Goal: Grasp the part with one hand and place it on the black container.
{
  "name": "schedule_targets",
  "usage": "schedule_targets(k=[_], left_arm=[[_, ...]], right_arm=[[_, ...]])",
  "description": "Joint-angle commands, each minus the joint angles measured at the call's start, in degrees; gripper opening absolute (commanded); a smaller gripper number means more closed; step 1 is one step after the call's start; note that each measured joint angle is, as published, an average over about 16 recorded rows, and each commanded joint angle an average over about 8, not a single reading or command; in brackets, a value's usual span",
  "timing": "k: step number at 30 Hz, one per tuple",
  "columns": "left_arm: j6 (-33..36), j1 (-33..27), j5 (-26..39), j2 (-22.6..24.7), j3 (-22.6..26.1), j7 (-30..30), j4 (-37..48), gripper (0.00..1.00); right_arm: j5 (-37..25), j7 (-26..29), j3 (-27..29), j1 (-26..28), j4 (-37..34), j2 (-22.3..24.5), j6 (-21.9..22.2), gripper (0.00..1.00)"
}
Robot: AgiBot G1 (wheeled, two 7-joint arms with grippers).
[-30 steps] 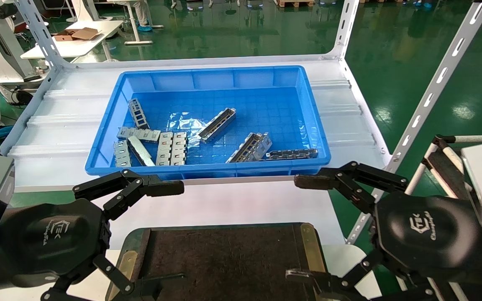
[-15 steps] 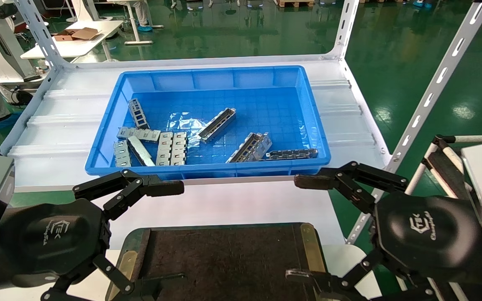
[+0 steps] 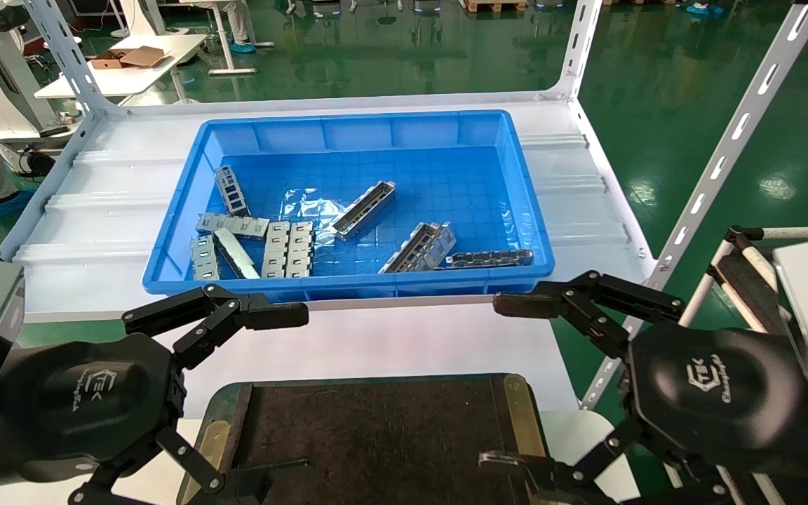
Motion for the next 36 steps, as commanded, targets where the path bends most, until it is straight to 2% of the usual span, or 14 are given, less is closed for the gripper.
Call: schedule_targets(k=[1, 12, 20, 27, 36], left_arm=[[0.0, 0.0, 0.0, 0.0, 0.0, 0.0, 0.0, 1.00], [-0.1, -0.2, 0.1, 0.1, 0.0, 0.0, 0.1, 1.00], [-2.3, -0.9, 2.8, 0.2, 0.7, -0.4, -0.1, 1.00], [-7.2, -1.9, 6.9, 1.3, 1.8, -2.0, -1.1, 1.00], [-16.6, -5.0, 15.7, 6.1, 5.2, -5.3, -0.5, 1.00]], right_arm=[[0.0, 0.0, 0.0, 0.0, 0.0, 0.0, 0.0, 1.00], [0.0, 0.0, 0.0, 0.0, 0.0, 0.0, 0.0, 1.00], [0.0, 0.0, 0.0, 0.0, 0.0, 0.0, 0.0, 1.00], [0.0, 0.0, 0.0, 0.0, 0.0, 0.0, 0.0, 1.00], [0.0, 0.0, 0.0, 0.0, -0.1, 0.0, 0.0, 1.00]])
